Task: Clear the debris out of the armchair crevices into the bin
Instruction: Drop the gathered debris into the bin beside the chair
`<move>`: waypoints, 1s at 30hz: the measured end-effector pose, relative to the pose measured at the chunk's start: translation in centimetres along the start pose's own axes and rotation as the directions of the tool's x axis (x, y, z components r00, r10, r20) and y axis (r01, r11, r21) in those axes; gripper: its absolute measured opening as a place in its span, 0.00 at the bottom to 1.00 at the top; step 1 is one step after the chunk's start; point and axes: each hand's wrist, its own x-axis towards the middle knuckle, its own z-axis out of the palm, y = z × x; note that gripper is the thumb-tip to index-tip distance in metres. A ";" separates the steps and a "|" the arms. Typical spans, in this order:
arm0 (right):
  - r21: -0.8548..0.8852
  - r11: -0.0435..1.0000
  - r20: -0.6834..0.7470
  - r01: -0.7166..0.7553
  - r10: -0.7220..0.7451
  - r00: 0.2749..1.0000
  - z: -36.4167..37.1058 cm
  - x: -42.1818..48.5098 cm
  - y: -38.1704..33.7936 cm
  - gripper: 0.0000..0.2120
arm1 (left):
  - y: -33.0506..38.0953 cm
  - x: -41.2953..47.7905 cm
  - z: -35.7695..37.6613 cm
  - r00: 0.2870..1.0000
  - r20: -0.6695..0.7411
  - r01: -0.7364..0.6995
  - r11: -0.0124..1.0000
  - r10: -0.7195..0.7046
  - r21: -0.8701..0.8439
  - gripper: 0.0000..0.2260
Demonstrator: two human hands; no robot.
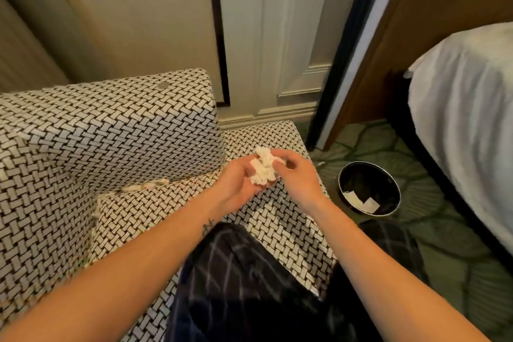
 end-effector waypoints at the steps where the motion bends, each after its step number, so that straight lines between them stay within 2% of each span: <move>1: 0.003 1.000 -0.026 0.003 -0.003 1.000 -1.8 0.2 0.2 0.14 | -0.3 0.7 1.6 1.000 0.016 0.018 1.000 -0.018 0.011 0.25; 5: 0.026 0.999 -0.113 -0.025 0.027 0.993 -7.8 1.3 1.6 0.14 | -2.0 4.5 7.0 0.998 0.006 0.056 0.998 -0.056 0.037 0.25; 8: 0.039 0.997 -0.189 -0.065 0.071 0.979 -11.8 2.7 3.6 0.13 | -3.7 7.1 11.0 0.997 0.014 0.078 0.994 -0.079 0.074 0.21; 13: 0.168 0.972 -0.302 -0.165 0.210 0.930 -17.8 5.4 9.0 0.11 | -8.1 13.4 16.9 0.990 0.027 0.130 0.976 -0.137 0.173 0.22; 19: 0.302 0.922 -0.332 -0.242 0.339 0.880 -22.0 8.3 15.6 0.11 | -13.0 19.7 20.8 0.974 0.022 0.219 0.960 -0.226 0.175 0.14; 24: 0.343 0.885 -0.362 -0.314 0.433 0.825 -24.9 11.1 21.1 0.15 | -16.8 25.1 22.0 0.942 -0.027 0.335 0.940 -0.334 0.069 0.11; 27: 0.431 0.828 -0.379 -0.359 0.527 0.761 -25.7 12.1 23.1 0.16 | -18.1 26.8 22.9 0.926 -0.025 0.375 0.917 -0.376 0.135 0.10; 30: 0.484 0.801 -0.374 -0.351 0.552 0.745 -26.0 12.0 24.6 0.16 | -19.0 27.6 23.2 0.914 -0.075 0.406 0.895 -0.399 0.186 0.09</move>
